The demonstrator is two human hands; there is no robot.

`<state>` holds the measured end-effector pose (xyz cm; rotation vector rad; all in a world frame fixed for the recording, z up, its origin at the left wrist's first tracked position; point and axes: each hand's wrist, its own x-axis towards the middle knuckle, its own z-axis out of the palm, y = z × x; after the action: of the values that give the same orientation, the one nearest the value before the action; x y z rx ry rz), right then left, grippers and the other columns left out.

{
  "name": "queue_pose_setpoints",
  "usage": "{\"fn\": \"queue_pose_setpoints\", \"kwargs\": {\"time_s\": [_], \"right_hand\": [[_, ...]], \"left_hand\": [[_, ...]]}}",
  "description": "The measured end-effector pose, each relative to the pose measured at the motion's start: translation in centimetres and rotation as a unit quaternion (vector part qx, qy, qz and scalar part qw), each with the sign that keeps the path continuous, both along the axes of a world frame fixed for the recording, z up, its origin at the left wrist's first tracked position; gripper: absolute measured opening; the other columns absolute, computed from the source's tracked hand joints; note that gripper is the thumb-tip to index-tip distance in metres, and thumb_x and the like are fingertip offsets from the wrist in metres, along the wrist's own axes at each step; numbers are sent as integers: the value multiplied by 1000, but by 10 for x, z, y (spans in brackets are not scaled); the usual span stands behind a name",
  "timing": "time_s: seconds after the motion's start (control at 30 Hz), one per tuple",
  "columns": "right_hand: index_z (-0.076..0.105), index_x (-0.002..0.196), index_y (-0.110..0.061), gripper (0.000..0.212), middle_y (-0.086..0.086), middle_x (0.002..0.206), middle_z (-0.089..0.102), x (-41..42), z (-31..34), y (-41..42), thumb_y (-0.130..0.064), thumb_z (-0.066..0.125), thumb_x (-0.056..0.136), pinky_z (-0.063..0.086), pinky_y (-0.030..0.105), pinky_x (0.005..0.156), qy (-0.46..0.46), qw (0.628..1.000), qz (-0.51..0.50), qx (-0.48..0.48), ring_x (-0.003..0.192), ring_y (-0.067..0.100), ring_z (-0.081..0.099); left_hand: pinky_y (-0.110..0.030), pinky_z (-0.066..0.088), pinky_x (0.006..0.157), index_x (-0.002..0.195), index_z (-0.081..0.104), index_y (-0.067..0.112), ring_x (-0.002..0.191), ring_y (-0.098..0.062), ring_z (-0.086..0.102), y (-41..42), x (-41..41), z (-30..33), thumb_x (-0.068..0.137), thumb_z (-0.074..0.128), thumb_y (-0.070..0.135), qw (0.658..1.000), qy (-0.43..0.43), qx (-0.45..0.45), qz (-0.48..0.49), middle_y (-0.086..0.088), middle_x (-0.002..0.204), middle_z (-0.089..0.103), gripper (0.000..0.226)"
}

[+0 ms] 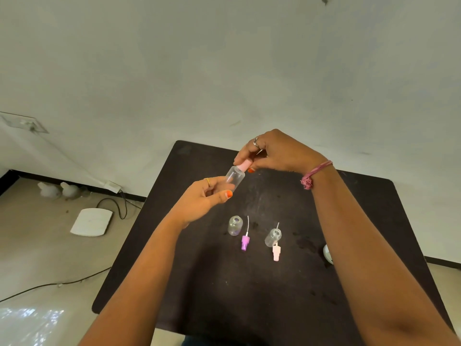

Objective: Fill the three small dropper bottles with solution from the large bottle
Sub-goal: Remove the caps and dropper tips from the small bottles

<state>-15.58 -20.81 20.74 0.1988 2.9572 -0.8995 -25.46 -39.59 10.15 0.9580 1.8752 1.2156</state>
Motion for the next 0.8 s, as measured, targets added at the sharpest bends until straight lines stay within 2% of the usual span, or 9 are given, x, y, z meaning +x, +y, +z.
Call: {"fn": "queue_pose_setpoints", "kwargs": {"time_s": [0.1,0.2,0.3,0.37,0.4,0.47,0.53,0.67,0.8], "right_hand": [[65,117,-26,44,-7,112,65,0,0,-2,-5,74,78,51,20,88,-47,998,9,-52,93,8,66],[50,131,-28,59,-5,120,59,-3,-4,-7,-25,76,78,52,18,82,-83,993,-12,-86,82,12,69],[60,115,-15,39,3,98,70,-9,-8,-11,-38,68,84,55,16,65,-72,993,-74,-65,70,12,70],[65,106,-12,29,4,87,72,-11,-9,-12,-34,67,87,53,13,61,-72,993,-70,-54,68,11,69],[66,107,-12,26,0,85,72,-11,-8,-12,-28,68,87,51,11,62,-74,994,-57,-56,68,7,68],[68,107,-14,24,-22,76,65,-9,-3,-11,-19,71,84,44,5,61,-72,996,-26,-41,65,-8,60],[69,106,-18,26,-31,72,60,-6,1,-8,-14,73,81,40,2,62,-60,998,-12,-26,67,-13,56],[68,106,-28,29,-14,99,64,-1,-1,-2,-17,75,79,43,3,69,-22,997,-63,-40,84,-1,60],[65,106,-24,29,-17,91,63,-1,-18,-15,-18,74,79,44,5,68,22,984,-144,-104,80,3,64]], "left_hand": [[-31,47,98,120,57,33,109,-10,60,-2,-3,-4,88,64,32,1000,-10,-3,0,11,117,64,33],[-29,46,94,118,56,34,105,-11,60,-3,-5,-5,89,63,31,1000,2,6,19,9,113,64,30],[-25,45,91,112,55,40,104,-13,59,-3,-5,-4,89,63,29,1000,10,16,16,10,110,63,26],[-22,44,88,112,53,39,103,-10,58,-2,-6,-5,89,63,28,1000,15,15,15,13,108,61,27],[-20,43,87,114,53,38,102,-8,58,-3,-7,-6,89,63,28,1000,17,13,16,15,108,60,29],[-17,41,85,116,51,38,100,-2,56,-3,-8,-6,89,64,27,1000,18,11,14,20,107,57,32],[-17,41,87,120,51,35,99,0,55,-4,-9,-9,89,64,27,1000,16,2,13,21,108,56,35],[-28,44,97,127,54,27,111,-8,55,-9,-16,-20,89,64,29,999,11,-16,32,10,121,58,39],[-28,47,95,120,54,30,112,-10,55,-11,-20,-31,86,68,25,997,-6,-4,80,10,121,56,37]]}}
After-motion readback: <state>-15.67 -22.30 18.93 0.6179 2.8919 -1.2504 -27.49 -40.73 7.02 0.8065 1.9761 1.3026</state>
